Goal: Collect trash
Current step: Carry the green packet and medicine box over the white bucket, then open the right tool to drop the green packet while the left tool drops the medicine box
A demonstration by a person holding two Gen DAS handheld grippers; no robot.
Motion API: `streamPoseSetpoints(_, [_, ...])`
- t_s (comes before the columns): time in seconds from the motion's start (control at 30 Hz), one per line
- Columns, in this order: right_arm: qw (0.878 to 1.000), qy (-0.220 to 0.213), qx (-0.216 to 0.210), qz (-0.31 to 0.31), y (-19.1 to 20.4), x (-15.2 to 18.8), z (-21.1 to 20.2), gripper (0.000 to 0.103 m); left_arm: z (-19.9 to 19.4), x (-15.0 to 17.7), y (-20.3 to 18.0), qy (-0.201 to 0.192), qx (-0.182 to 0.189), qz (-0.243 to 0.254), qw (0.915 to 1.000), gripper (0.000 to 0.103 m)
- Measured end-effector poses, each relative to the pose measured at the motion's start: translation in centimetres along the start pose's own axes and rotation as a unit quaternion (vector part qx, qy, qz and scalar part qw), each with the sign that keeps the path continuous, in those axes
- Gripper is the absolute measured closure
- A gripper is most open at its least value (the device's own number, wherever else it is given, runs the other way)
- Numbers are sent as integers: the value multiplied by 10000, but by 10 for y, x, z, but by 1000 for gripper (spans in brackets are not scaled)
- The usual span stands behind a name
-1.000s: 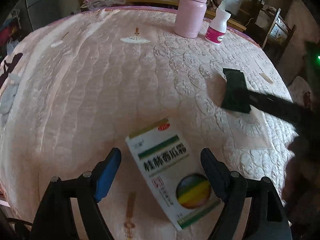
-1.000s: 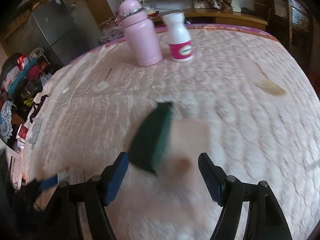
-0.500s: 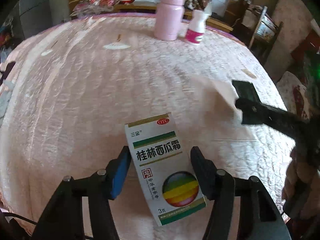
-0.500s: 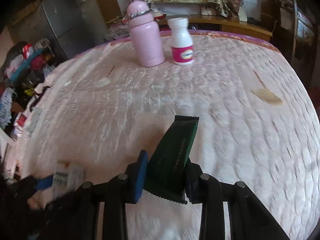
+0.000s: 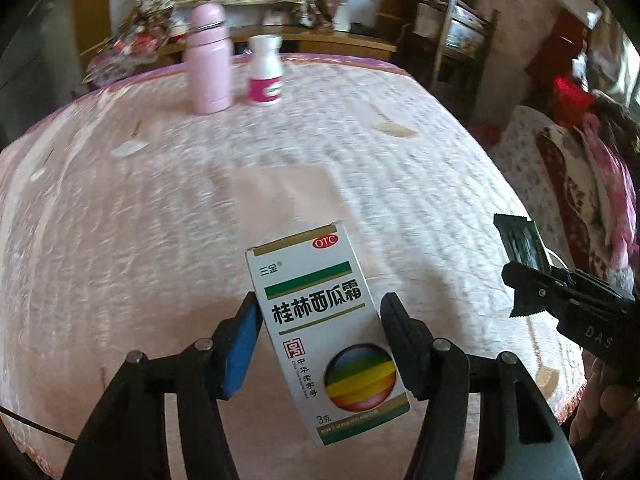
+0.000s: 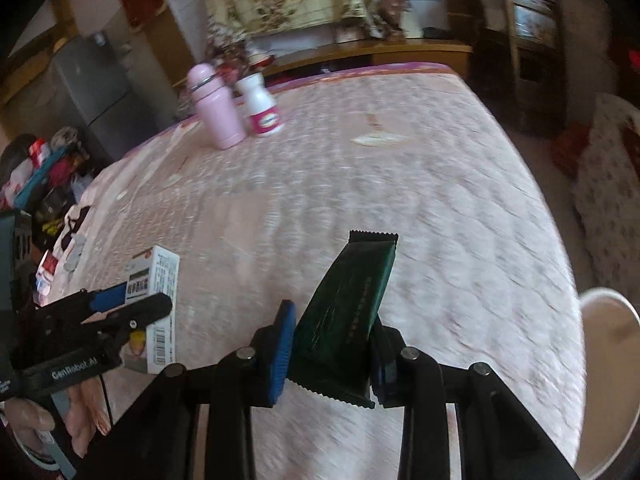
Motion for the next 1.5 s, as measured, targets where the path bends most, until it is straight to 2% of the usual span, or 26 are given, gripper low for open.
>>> streamPoseSetpoints(0.3, [9983,-283,296,407,-42,19,-48,68,-9,-7,-57,-140,210,442,9987,41])
streamPoseSetpoints(0.6, [9941,-483,646,719,-79,36,-86,68,-16,-12,-124,-272,530,950,9937,41])
streamPoseSetpoints(1.17, [9757,-788,1448,1447,-165,76,-157,67,-25,-15,-243,-326,1320,1717,9757,41])
streamPoseSetpoints(1.37, [9693,-868,1629,1623,-185,84,-173,67,-24,-17,-275,-245,1643,1827,9690,41])
streamPoseSetpoints(1.5, [9654,-910,1733,1726,-195,87,-178,67,-22,-17,-289,-238,1704,1902,9665,41])
Point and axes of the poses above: each gripper's, at about its wrist camera, not at the fingertips, and z roughly the way its jaws point, y to its left, x to its underside, the point moved 2 cm from there along z, roughly the way its jaws point, and after that the axes turned 10 degrees about -x, right-handed, at the moved point
